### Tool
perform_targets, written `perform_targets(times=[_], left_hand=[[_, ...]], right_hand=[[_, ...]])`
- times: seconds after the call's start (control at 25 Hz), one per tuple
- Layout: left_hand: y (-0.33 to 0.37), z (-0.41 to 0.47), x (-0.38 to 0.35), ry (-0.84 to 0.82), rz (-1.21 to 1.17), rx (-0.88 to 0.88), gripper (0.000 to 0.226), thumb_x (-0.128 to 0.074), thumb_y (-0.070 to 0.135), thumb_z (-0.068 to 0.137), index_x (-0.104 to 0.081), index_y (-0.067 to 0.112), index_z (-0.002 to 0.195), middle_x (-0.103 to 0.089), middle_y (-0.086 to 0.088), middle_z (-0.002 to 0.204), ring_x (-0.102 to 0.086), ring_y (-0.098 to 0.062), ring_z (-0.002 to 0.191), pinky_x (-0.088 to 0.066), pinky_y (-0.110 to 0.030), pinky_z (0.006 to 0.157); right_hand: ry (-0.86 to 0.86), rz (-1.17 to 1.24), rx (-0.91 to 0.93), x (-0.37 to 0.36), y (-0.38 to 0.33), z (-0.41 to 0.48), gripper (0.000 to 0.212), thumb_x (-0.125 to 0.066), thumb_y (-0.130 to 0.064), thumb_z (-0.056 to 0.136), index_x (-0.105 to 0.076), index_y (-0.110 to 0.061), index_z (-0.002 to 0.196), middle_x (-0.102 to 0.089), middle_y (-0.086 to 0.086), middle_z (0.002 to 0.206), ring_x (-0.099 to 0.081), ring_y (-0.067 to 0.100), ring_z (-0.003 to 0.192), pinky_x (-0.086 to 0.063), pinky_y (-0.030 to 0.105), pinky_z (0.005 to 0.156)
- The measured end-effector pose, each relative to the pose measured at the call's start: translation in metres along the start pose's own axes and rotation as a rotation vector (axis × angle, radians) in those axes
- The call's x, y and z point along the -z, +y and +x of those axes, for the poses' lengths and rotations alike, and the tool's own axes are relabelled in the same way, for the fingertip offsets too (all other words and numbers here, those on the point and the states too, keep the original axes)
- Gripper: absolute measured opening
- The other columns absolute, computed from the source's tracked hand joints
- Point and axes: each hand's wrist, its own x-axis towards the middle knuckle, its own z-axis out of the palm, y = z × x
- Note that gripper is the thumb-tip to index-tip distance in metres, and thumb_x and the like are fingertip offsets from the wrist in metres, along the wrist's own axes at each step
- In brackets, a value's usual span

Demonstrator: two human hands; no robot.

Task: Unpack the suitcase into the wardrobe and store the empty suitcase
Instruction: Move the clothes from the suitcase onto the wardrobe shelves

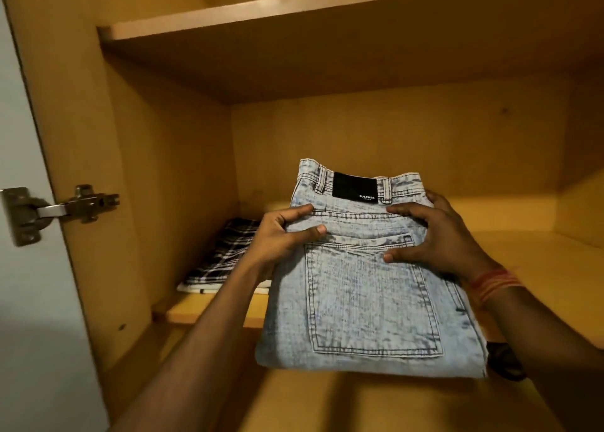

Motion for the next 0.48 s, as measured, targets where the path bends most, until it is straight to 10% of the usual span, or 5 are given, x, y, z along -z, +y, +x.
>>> perform_targets(times=[0.28, 0.4, 0.48], left_hand=[[-0.042, 0.064, -0.033, -0.064, -0.081, 0.103, 0.061, -0.068, -0.012, 0.077, -0.050, 0.002, 0.133, -0.048, -0.003, 0.140, -0.061, -0.026, 0.109, -0.054, -0.031, 0.084], [-0.066, 0.095, -0.045, -0.035, -0.065, 0.130, 0.061, -0.070, -0.009, 0.077, -0.053, 0.009, 0.132, -0.047, -0.004, 0.142, -0.069, -0.015, 0.070, -0.059, -0.024, 0.060], [-0.079, 0.120, -0.052, -0.025, -0.060, 0.137, 0.060, -0.070, -0.009, 0.077, -0.055, 0.012, 0.130, -0.045, -0.002, 0.143, -0.062, -0.019, 0.090, -0.052, -0.017, 0.052]], right_hand=[[-0.056, -0.022, -0.069, -0.016, 0.067, 0.046, 0.080, -0.089, -0.041, 0.051, -0.059, -0.035, 0.125, -0.007, 0.003, 0.157, -0.022, 0.028, 0.143, -0.026, 0.029, 0.111], [-0.093, -0.049, -0.113, -0.030, 0.096, 0.074, 0.078, -0.091, -0.032, 0.055, -0.058, -0.032, 0.126, -0.008, 0.005, 0.156, -0.029, 0.030, 0.140, -0.024, 0.025, 0.109], [-0.080, -0.035, -0.139, -0.040, 0.113, 0.090, 0.077, -0.092, -0.027, 0.054, -0.059, -0.030, 0.124, -0.011, 0.008, 0.155, -0.036, 0.033, 0.136, -0.029, 0.030, 0.111]])
